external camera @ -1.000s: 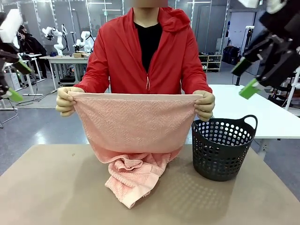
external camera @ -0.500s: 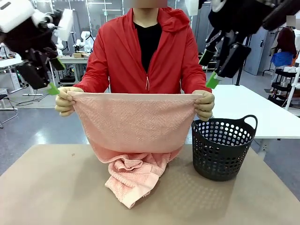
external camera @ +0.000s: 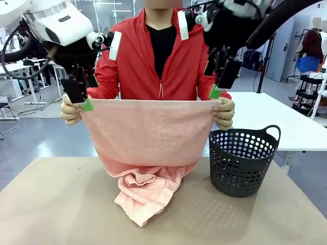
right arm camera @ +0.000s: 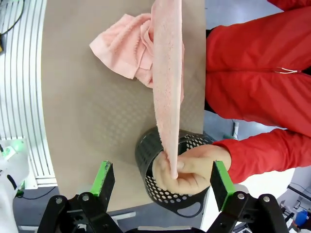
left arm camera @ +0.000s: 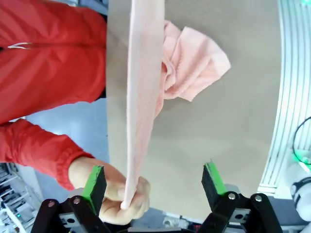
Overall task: Fold the towel.
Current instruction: Grab the top end of the 100 cm Hotel Towel extended by the human.
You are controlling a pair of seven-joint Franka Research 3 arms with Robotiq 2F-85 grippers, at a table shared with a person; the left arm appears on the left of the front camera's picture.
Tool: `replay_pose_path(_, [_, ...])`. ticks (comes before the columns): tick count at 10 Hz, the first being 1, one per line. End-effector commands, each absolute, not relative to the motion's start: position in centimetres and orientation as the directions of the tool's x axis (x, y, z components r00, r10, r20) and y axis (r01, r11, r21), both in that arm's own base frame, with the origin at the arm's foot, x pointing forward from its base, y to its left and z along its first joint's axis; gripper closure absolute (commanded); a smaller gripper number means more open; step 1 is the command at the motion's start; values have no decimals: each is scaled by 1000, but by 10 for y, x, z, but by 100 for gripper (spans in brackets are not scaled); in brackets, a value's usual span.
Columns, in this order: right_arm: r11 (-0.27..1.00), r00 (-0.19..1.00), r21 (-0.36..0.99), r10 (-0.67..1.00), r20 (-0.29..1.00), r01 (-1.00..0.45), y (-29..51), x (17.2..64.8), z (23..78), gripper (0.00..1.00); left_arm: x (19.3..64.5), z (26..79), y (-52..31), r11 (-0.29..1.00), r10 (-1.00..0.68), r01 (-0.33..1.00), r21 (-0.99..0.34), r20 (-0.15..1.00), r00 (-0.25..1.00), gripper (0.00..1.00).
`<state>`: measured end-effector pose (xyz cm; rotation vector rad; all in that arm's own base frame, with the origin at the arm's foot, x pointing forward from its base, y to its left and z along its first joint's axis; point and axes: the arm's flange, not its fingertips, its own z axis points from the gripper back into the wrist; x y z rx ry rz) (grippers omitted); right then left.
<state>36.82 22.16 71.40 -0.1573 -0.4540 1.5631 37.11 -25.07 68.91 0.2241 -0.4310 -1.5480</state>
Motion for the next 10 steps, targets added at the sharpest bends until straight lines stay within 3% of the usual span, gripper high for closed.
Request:
replay_pose_path(1, [46, -19, -379, 986, 166, -924, 233, 387, 699, 0, 378, 688, -257, 48, -993, 929, 368, 114, 6, 0])
replay_pose_path(9, [82, 42, -286, 989, 144, -955, 242, 436, 624, 0, 431, 648, -256, 61, -990, 940, 334, 141, 14, 0])
replay_pose_path(10, [84, 44, -282, 988, 145, -956, 243, 437, 620, 0, 432, 648, -254, 69, -991, 941, 332, 129, 27, 23])
